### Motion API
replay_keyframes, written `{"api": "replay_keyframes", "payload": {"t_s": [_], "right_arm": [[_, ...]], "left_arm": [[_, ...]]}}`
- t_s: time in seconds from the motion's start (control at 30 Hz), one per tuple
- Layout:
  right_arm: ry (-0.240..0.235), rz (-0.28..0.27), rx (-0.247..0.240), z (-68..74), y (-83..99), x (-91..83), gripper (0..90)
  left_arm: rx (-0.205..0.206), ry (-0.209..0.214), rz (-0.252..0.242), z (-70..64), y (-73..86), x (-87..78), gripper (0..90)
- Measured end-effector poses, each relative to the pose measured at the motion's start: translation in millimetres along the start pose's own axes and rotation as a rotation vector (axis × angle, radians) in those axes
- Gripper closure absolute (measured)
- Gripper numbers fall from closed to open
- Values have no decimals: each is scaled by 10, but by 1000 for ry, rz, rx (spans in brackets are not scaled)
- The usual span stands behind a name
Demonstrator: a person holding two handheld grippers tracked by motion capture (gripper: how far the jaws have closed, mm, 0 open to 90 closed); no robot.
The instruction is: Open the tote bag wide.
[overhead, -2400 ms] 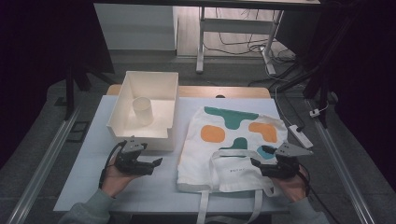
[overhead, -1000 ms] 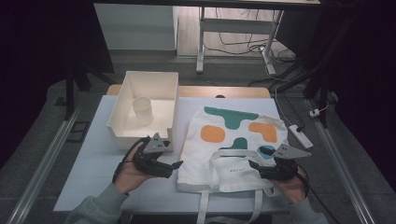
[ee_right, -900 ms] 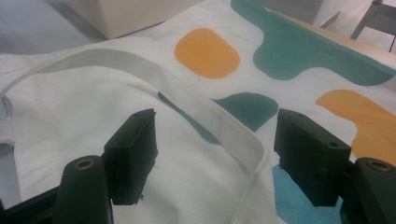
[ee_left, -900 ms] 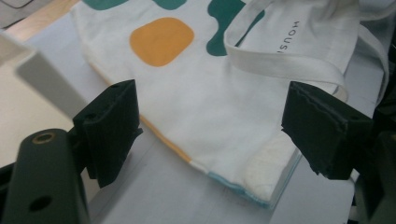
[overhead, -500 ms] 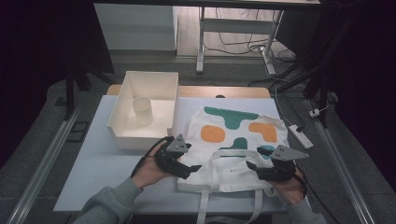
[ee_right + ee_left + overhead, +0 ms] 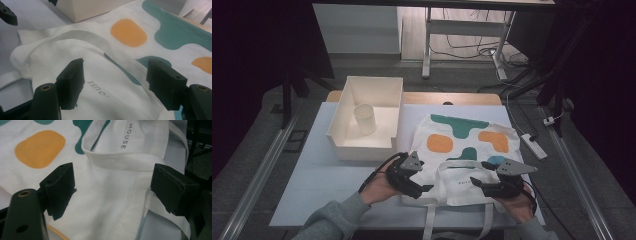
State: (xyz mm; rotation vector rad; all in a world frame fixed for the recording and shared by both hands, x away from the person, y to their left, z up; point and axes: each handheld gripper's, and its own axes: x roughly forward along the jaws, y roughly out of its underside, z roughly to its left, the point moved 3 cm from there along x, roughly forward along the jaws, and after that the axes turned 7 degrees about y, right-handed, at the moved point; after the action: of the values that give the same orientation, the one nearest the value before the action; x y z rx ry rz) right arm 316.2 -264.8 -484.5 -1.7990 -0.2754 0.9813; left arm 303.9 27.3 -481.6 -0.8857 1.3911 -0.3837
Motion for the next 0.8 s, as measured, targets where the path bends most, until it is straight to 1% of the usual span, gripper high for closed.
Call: {"api": "replay_keyframes", "payload": {"t_s": [0.23, 0.3, 0.4, 0.67, 0.8], "right_arm": [[-3, 8, 0, 7, 4, 9, 306], [-2, 9, 0, 6, 6, 9, 306], [-2, 11, 1, 5, 9, 10, 306], [-3, 15, 6, -13, 21, 9, 306], [-4, 16, 7, -15, 24, 12, 306]], "left_arm": [[13, 37, 47, -74, 46, 150, 198], [13, 41, 52, -81, 53, 166, 198], [13, 53, 73, -98, 81, 221, 198], [29, 72, 137, -154, 143, 372, 202], [26, 76, 144, -169, 159, 403, 208]]}}
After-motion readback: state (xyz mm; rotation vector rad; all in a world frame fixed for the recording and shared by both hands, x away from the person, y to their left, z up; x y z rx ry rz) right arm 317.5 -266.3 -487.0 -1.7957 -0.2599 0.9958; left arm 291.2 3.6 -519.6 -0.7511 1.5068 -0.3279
